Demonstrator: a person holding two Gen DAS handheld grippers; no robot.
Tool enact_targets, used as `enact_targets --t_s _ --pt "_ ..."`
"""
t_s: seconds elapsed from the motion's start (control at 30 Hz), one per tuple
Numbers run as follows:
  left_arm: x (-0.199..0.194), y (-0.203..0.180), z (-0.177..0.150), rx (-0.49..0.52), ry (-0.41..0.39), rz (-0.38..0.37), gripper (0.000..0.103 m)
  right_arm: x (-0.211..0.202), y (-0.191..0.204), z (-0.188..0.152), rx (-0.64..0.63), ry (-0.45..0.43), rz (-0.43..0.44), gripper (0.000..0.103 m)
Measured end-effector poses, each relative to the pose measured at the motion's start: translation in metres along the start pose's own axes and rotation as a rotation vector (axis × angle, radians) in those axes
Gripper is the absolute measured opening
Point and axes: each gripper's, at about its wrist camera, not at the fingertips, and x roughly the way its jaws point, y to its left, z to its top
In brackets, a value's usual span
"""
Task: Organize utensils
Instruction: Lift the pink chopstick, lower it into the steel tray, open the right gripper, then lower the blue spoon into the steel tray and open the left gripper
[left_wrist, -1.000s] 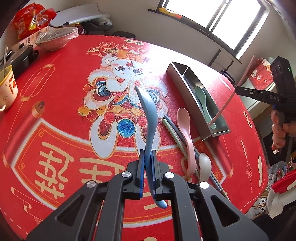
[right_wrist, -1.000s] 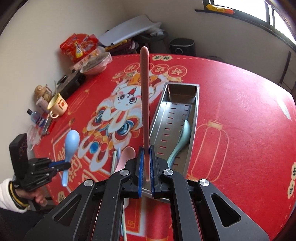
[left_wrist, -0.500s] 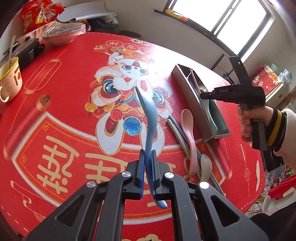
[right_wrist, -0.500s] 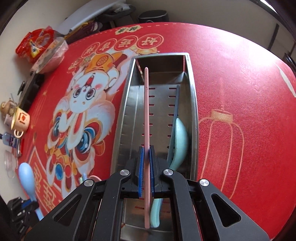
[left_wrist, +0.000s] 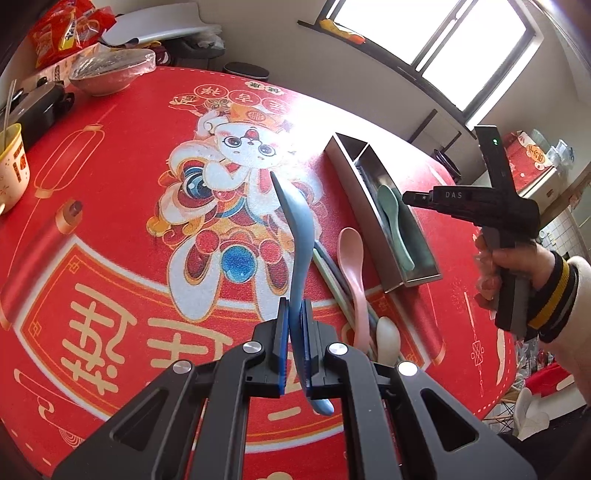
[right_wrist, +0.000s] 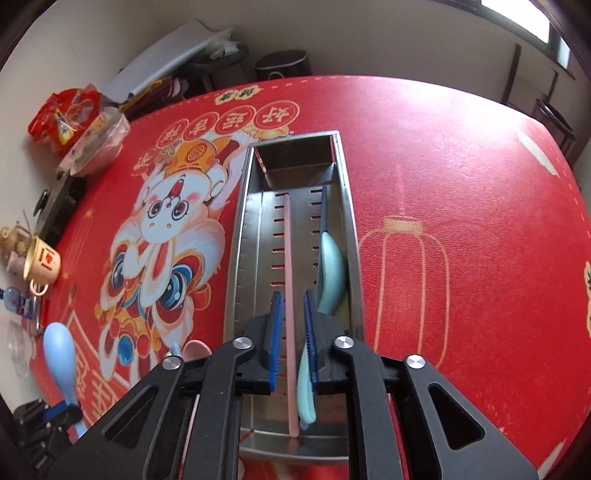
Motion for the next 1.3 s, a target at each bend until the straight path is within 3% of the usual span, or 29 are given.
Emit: enact_targets --t_s 0.03,0.07,0.17,0.3,0.37,0.4,0.8,1.03,1.3 --pt "0.002 -0.004 0.002 0.005 0.002 -0.008 0.006 -0.009 -0.003 -0.005 0.008 -0.024 -0.002 0.053" --pt "0.004 -0.008 0.005 0.011 0.005 -0.016 0.006 -0.018 -0.007 -0.011 0.018 -0.059 -0.009 0.06" --pt "0.01 -0.021 0.011 0.032 0.014 -0.04 0.006 -0.039 -0.018 -0.025 0.054 -0.116 -0.019 0.06" --pt "0.022 -0.043 0.019 0.06 0.034 -0.08 0.006 -0.056 -0.039 -0.043 0.135 -0.144 -0.013 0.069" --pt "0.029 -0.057 0.024 0.083 0.045 -0.099 0.006 -0.06 -0.049 -0.051 0.158 -0.141 0.0 0.076" --pt "0.033 -0.064 0.027 0.093 0.052 -0.11 0.006 -0.062 -0.054 -0.055 0.169 -0.137 0.011 0.088" --pt "0.114 -0.133 0.068 0.127 0.177 -0.223 0.006 -0.076 -0.101 -0.085 0.278 -0.157 0.037 0.088" --pt "0.16 -0.142 0.087 0.09 0.236 -0.215 0.006 -0.08 -0.133 -0.098 0.349 -0.158 0.025 0.088" --pt "0.182 -0.136 0.097 0.044 0.263 -0.206 0.006 -0.079 -0.15 -0.101 0.385 -0.155 0.003 0.088"
